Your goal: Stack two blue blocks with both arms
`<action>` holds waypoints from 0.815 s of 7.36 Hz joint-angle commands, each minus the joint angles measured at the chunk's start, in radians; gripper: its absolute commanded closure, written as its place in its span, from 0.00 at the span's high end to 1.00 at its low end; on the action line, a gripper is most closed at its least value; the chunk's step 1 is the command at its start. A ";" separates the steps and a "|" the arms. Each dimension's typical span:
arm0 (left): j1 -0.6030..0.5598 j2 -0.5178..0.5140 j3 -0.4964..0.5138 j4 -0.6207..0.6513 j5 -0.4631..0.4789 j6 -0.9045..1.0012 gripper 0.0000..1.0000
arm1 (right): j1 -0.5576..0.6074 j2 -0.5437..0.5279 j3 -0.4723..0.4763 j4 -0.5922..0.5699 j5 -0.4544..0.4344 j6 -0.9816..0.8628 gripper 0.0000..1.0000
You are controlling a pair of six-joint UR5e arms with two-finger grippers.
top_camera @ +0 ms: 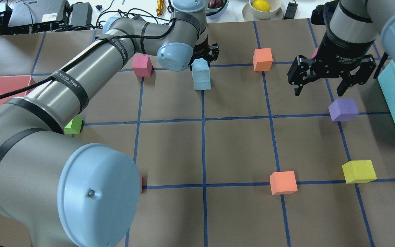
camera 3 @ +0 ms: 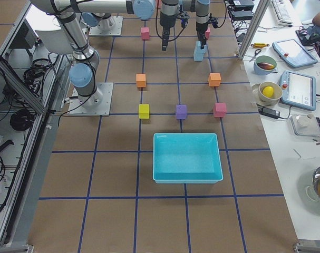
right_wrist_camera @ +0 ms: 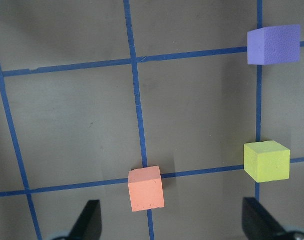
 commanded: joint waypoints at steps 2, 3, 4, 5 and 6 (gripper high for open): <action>0.043 0.104 0.003 -0.097 0.004 0.072 1.00 | 0.002 -0.008 0.001 -0.001 0.005 0.000 1.00; 0.107 0.168 0.000 -0.179 0.007 0.226 1.00 | 0.001 -0.008 0.001 -0.002 0.004 0.000 1.00; 0.174 0.237 -0.002 -0.263 0.007 0.350 1.00 | 0.001 -0.008 0.001 -0.002 0.007 0.000 1.00; 0.231 0.291 -0.015 -0.349 0.016 0.409 1.00 | 0.002 -0.008 0.001 -0.002 0.008 -0.002 1.00; 0.273 0.354 -0.031 -0.468 0.019 0.508 1.00 | 0.002 -0.008 0.001 -0.002 0.010 -0.003 1.00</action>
